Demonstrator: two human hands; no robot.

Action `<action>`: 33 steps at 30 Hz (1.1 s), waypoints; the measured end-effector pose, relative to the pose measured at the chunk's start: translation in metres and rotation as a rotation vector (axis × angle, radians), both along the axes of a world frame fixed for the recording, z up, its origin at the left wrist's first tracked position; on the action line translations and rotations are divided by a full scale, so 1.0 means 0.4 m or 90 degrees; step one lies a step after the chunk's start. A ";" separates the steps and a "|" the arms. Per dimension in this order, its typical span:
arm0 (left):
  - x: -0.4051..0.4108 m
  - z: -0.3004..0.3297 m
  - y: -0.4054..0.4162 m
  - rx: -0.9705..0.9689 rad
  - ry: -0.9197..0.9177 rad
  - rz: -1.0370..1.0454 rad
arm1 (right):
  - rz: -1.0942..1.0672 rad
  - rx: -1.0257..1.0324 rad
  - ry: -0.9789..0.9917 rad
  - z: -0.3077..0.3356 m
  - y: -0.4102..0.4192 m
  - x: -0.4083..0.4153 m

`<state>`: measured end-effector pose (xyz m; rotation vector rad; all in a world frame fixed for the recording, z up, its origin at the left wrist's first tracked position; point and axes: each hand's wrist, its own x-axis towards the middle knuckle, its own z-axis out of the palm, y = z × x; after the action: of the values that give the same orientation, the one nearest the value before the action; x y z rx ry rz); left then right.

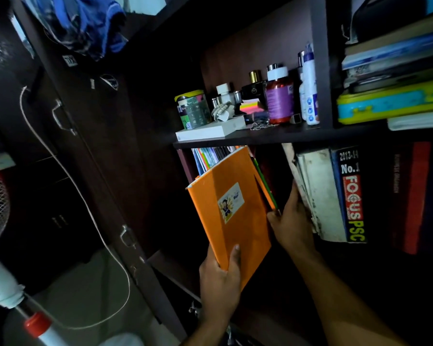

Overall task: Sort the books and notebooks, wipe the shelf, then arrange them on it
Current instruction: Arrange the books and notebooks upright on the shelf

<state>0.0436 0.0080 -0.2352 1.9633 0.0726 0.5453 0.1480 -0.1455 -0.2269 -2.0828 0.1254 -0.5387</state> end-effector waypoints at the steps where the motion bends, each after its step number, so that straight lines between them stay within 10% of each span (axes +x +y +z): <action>1: 0.000 0.002 0.000 -0.002 0.002 0.003 | 0.006 0.024 0.003 0.001 -0.002 0.002; 33: -0.006 0.016 -0.001 -0.031 0.016 -0.024 | -0.008 -0.095 0.085 0.034 -0.001 -0.027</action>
<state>0.0412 0.0076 -0.2288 1.9207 0.0633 0.4892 0.1371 -0.1458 -0.2132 -2.2653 0.1797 -0.4273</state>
